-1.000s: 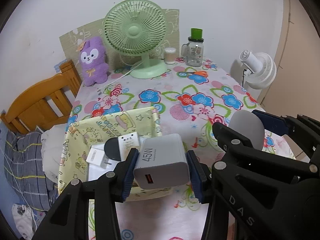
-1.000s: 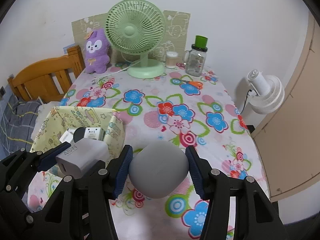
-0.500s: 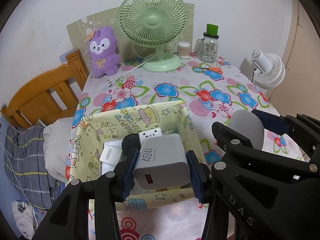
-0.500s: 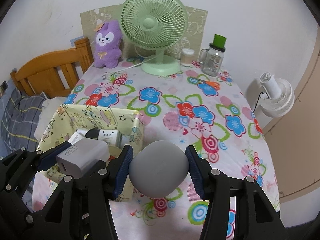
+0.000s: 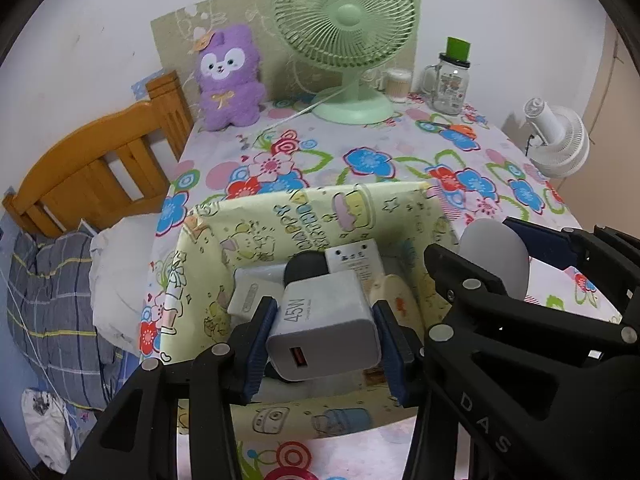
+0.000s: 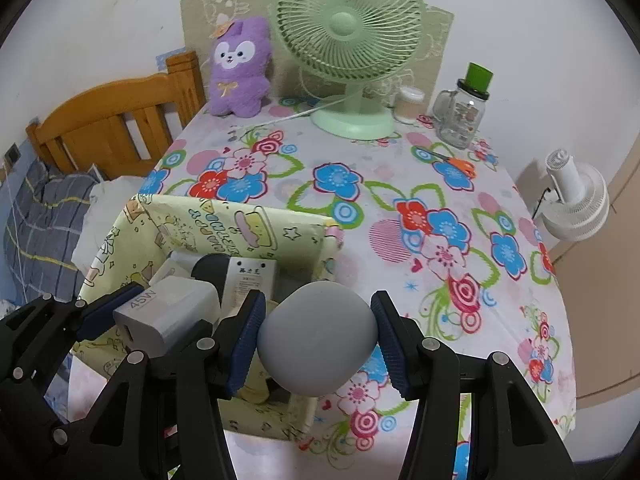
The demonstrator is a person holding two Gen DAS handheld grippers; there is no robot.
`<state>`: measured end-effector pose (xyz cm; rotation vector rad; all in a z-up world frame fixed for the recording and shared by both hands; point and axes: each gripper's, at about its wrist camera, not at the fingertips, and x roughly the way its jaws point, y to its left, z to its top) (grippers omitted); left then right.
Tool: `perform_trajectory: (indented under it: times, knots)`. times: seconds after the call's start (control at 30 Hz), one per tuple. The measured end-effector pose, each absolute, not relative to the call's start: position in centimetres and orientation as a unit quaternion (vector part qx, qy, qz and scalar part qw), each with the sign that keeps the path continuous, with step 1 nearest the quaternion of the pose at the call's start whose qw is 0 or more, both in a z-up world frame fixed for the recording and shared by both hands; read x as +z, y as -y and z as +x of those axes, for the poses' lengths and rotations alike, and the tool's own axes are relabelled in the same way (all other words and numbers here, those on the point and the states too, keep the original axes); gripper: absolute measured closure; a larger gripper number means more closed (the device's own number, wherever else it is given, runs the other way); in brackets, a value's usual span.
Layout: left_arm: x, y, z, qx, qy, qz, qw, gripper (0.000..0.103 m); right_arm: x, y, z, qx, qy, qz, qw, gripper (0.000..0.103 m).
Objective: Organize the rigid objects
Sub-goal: 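Lower the charger and puck into the box and open both grippers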
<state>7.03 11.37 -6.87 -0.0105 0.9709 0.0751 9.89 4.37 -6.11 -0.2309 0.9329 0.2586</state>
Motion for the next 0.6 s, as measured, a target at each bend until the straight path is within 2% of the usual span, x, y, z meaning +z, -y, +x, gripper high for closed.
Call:
perform_trajectory:
  times: [0.23,0.33,0.4,0.47,0.6]
  knots:
    - [-8.1,-12.5,7.4,0.043,-0.478,-0.012,0.877,0.051,-7.3,-5.6,10.5,0.141,-0.455,-0.12,0.871,0.045]
    - [-8.1,-12.7,7.4,0.04,-0.475,-0.016,0.879,0.046,-7.5,-6.0,10.7,0.147,-0.452,-0.122,0.871,0.045]
    - [-8.1,-12.8,7.4,0.041,-0.474,-0.015,0.88,0.042,-7.6,-6.2,10.8,0.151,-0.453,-0.122,0.87,0.045]
    - [-8.2,-12.9,7.5,0.04,-0.474,-0.018,0.879,0.028,-7.7,-6.3,10.8,0.152,-0.451,-0.124,0.871,0.045]
    - [-8.4,-13.1,7.6,0.036,-0.476,-0.026,0.878,0.02,-7.7,-6.7,10.9,0.151,-0.446,-0.131,0.872,0.045]
